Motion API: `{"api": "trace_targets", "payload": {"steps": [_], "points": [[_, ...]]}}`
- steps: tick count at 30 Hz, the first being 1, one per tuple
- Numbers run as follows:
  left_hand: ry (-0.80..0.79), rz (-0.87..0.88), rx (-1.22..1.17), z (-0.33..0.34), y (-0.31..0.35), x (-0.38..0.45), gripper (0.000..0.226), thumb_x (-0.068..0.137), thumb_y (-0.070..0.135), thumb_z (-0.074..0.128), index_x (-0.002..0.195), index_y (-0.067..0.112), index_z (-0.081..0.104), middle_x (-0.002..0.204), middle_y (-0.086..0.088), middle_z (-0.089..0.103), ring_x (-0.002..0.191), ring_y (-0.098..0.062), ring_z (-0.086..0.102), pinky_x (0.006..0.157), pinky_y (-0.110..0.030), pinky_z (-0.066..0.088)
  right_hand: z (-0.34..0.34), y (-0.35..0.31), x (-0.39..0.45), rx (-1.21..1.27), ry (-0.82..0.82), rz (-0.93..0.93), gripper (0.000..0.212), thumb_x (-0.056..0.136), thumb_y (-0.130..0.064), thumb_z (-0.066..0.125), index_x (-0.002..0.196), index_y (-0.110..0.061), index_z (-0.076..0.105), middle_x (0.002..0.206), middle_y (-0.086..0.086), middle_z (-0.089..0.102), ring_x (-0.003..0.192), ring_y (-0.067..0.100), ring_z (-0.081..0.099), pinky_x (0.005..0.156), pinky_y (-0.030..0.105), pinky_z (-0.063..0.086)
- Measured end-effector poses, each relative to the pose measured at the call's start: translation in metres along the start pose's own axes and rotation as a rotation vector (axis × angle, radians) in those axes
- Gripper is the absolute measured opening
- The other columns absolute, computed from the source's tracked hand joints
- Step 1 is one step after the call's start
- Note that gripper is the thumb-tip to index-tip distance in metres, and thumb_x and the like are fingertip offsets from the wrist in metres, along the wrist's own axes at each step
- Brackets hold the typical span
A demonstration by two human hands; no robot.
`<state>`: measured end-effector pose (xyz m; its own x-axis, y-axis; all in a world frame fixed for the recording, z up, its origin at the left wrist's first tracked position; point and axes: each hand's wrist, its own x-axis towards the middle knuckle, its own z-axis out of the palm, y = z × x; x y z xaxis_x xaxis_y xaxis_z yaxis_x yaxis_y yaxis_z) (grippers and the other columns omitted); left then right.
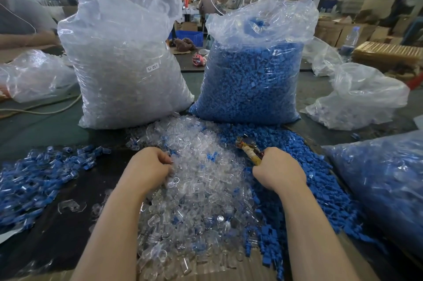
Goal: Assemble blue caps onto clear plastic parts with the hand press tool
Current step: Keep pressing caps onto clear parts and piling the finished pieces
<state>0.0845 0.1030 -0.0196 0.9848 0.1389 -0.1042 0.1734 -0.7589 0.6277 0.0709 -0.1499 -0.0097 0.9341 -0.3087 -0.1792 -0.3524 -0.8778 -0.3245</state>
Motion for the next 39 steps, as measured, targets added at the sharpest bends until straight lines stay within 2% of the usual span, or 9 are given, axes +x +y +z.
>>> {"api": "trace_targets", "payload": {"steps": [3,8,13,17,23,27,32,35,39], "points": [[0.032,-0.004,-0.127,-0.003,0.001,-0.002,0.010,0.085,0.018,0.073,0.083,0.025,0.067,0.079,0.004,0.069,0.076,-0.013,0.065,0.056,-0.022,0.042,0.000,0.001,0.002,0.011,0.007,0.005,0.014,0.083,-0.014,0.056,0.074,-0.015,0.046,0.068,0.004,0.050,0.057,0.021,0.048,0.049,0.026,0.033],[0.051,0.031,-0.504,-0.007,0.011,-0.007,0.004,0.088,0.024,0.072,0.085,0.021,0.072,0.071,-0.002,0.072,0.065,-0.012,0.065,0.062,-0.026,0.053,0.001,0.004,0.005,0.040,0.005,0.002,0.011,0.082,-0.017,0.058,0.077,-0.016,0.048,0.071,0.004,0.054,0.061,0.022,0.051,0.051,0.026,0.035],[-0.140,0.009,-0.905,-0.008,0.030,-0.015,0.019,0.079,0.018,0.074,0.095,0.009,0.074,0.071,-0.002,0.073,0.064,-0.007,0.067,0.063,-0.020,0.056,0.002,0.005,0.006,0.064,0.000,0.004,0.012,0.081,-0.023,0.059,0.086,-0.020,0.049,0.083,0.004,0.057,0.076,0.024,0.057,0.060,0.030,0.042],[-0.279,-0.006,-1.100,-0.005,0.039,-0.019,0.028,0.071,0.011,0.071,0.097,0.000,0.070,0.075,-0.008,0.073,0.068,-0.013,0.070,0.061,-0.020,0.057,0.002,0.004,0.006,0.130,0.066,-0.005,0.011,0.078,-0.023,0.058,0.082,-0.021,0.049,0.081,0.003,0.057,0.074,0.024,0.057,0.058,0.029,0.040],[-0.209,0.027,-1.017,0.006,0.051,-0.022,0.024,0.069,0.007,0.079,0.086,0.005,0.063,0.072,-0.004,0.069,0.065,-0.012,0.067,0.065,-0.021,0.057,0.001,0.003,0.006,0.258,0.196,-0.099,0.016,0.079,-0.029,0.064,0.082,-0.020,0.051,0.075,0.002,0.059,0.067,0.021,0.056,0.051,0.029,0.035],[-0.202,0.038,-1.024,0.011,0.058,-0.024,0.020,0.080,0.000,0.074,0.097,0.003,0.063,0.074,-0.006,0.072,0.069,-0.015,0.070,0.066,-0.024,0.059,0.001,-0.002,0.005,0.406,0.266,-0.201,0.013,0.081,-0.025,0.064,0.084,-0.023,0.051,0.074,-0.005,0.057,0.067,0.018,0.055,0.052,0.030,0.034],[-0.247,0.038,-1.005,0.013,0.063,-0.028,0.012,0.089,-0.001,0.065,0.100,0.000,0.068,0.085,-0.014,0.075,0.082,-0.021,0.073,0.074,-0.026,0.061,0.003,-0.005,0.005,0.626,0.317,-0.253,0.005,0.085,-0.022,0.061,0.084,-0.027,0.058,0.069,-0.005,0.059,0.064,0.020,0.054,0.058,0.034,0.043],[-0.242,0.054,-0.949,0.016,0.067,-0.030,0.009,0.090,-0.003,0.063,0.095,0.002,0.069,0.092,-0.016,0.075,0.084,-0.021,0.074,0.075,-0.027,0.061,0.004,-0.008,0.005,0.634,0.308,-0.268,0.006,0.085,-0.024,0.062,0.081,-0.027,0.059,0.069,-0.005,0.059,0.064,0.019,0.054,0.059,0.035,0.045],[-0.197,0.086,-0.916,0.018,0.070,-0.032,0.007,0.086,-0.001,0.068,0.090,0.004,0.067,0.092,-0.015,0.075,0.082,-0.021,0.073,0.071,-0.026,0.061,0.004,-0.010,0.005,0.512,0.304,-0.298,0.005,0.084,-0.026,0.064,0.087,-0.024,0.061,0.088,0.003,0.061,0.075,0.020,0.057,0.060,0.031,0.038]]}}
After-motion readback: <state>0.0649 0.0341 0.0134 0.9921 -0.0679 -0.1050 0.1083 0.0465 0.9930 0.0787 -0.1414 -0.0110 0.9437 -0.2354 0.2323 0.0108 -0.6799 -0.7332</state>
